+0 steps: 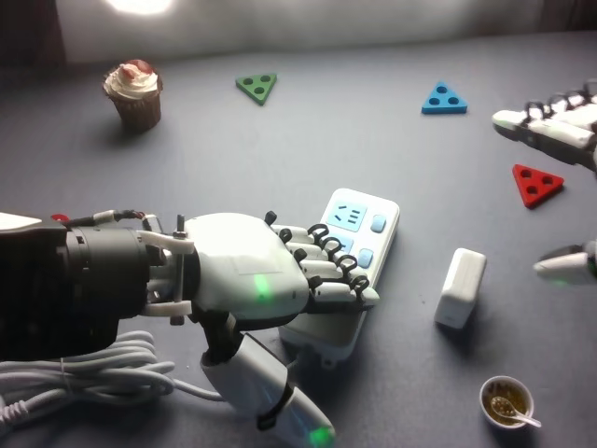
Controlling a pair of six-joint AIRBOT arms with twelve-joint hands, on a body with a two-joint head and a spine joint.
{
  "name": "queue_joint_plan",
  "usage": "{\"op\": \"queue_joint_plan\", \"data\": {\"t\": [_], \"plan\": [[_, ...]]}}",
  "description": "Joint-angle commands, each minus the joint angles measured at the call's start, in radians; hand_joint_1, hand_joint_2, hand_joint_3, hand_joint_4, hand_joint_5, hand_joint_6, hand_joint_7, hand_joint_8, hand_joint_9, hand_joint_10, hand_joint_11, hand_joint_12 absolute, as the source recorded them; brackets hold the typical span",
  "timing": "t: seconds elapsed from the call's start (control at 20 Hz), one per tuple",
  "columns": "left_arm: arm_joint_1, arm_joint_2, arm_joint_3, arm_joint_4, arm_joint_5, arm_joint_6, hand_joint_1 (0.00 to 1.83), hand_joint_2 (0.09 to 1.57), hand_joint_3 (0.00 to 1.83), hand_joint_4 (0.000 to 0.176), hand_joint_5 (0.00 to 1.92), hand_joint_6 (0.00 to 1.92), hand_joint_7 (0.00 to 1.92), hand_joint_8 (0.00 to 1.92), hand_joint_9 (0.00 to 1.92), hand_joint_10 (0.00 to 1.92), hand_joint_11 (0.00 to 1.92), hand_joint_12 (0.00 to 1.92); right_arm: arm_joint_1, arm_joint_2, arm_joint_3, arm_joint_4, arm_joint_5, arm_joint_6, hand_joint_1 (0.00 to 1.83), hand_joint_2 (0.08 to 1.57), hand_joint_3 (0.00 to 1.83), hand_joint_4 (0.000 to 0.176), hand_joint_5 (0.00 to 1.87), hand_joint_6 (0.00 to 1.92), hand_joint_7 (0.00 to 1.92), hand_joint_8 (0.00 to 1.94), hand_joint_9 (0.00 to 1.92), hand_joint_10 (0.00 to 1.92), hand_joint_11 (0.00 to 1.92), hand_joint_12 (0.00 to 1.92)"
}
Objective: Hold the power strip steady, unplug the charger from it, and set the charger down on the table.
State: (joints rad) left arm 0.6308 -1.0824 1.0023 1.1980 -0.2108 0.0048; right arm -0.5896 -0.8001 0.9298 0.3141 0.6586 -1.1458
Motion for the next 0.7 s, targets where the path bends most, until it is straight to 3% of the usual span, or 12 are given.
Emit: {"op": "queue_joint_plan", "data": {"t": [0.0, 0.15, 0.25, 0.3, 0.4, 0.45, 0.5, 0.55, 0.65], "plan": [[-0.013, 0.002, -0.001, -0.01, -0.04, -0.002, 0.0, 0.89, 0.0, 0.0, 0.05, 0.0, 0.08, 0.01, 0.05, 0.0, 0.06, 0.01, 0.0, 0.022, -0.005, -0.007, 0.102, 0.016, 0.62, 0.93, 0.0, 0.062, 0.0, 0.0, 0.16, 0.01, 0.2, 0.0, 0.13, 0.22], [-0.032, 0.008, -0.001, -0.009, -0.045, -0.005, 0.0, 0.88, 0.0, 0.0, 0.05, 0.0, 0.06, 0.0, 0.05, 0.0, 0.07, 0.02, -0.039, 0.1, -0.054, -0.049, 0.117, 0.086, 0.6, 0.94, 0.01, 0.057, 0.01, 0.0, 0.18, 0.01, 0.22, 0.01, 0.13, 0.23], [-0.048, 0.013, -0.001, -0.009, -0.049, -0.009, 0.0, 0.88, 0.0, 0.0, 0.04, 0.0, 0.06, 0.0, 0.04, 0.0, 0.05, 0.01, -0.092, 0.144, -0.083, -0.112, 0.201, 0.133, 0.62, 0.97, 0.0, 0.052, 0.05, 0.0, 0.2, 0.01, 0.23, 0.0, 0.13, 0.24], [-0.062, 0.019, -0.001, -0.009, -0.051, -0.015, 0.0, 0.89, 0.0, 0.0, 0.06, 0.01, 0.07, 0.01, 0.05, 0.01, 0.06, 0.01, -0.137, 0.171, -0.098, -0.157, 0.276, 0.168, 0.69, 0.97, 0.0, 0.027, 0.12, 0.01, 0.26, 0.01, 0.31, 0.01, 0.21, 0.28], [-0.084, 0.029, -0.001, -0.008, -0.056, -0.025, 0.0, 0.89, 0.0, 0.0, 0.06, 0.01, 0.08, 0.01, 0.06, 0.01, 0.07, 0.02, -0.179, 0.203, -0.111, -0.191, 0.324, 0.231, 0.66, 1.0, 0.01, 0.025, 0.12, 0.0, 0.25, 0.0, 0.31, 0.01, 0.2, 0.29], [-0.099, 0.036, -0.001, -0.007, -0.059, -0.031, 0.0, 0.9, 0.01, 0.0, 0.05, 0.0, 0.07, 0.0, 0.05, 0.01, 0.06, 0.01, -0.19, 0.216, -0.117, -0.195, 0.336, 0.255, 0.67, 1.02, 0.0, 0.029, 0.17, 0.01, 0.27, 0.0, 0.32, 0.0, 0.18, 0.37], [-0.114, 0.045, -0.003, -0.007, -0.06, -0.036, 0.0, 0.91, 0.01, 0.0, 0.03, 0.0, 0.04, 0.0, 0.03, 0.0, 0.03, 0.0, -0.198, 0.223, -0.119, -0.195, 0.35, 0.269, 0.69, 1.02, 0.0, 0.022, 0.18, 0.0, 0.29, 0.0, 0.35, 0.0, 0.17, 0.47], [-0.127, 0.053, -0.005, -0.005, -0.06, -0.046, 0.0, 0.92, 0.01, 0.0, 0.03, 0.0, 0.04, 0.0, 0.03, 0.0, 0.04, 0.01, -0.203, 0.226, -0.119, -0.198, 0.364, 0.284, 0.78, 0.98, 0.0, 0.0, 0.24, 0.0, 0.36, 0.0, 0.4, 0.0, 0.2, 0.56], [-0.161, 0.064, -0.008, 0.032, -0.063, -0.095, 0.0, 0.91, 0.01, 0.0, 0.04, 0.01, 0.06, 0.01, 0.04, 0.01, 0.05, 0.01, -0.212, 0.23, -0.114, -0.213, 0.396, 0.332, 0.8, 0.99, 0.0, 0.0, 0.35, 0.0, 0.46, 0.0, 0.47, 0.0, 0.21, 0.67]]}}
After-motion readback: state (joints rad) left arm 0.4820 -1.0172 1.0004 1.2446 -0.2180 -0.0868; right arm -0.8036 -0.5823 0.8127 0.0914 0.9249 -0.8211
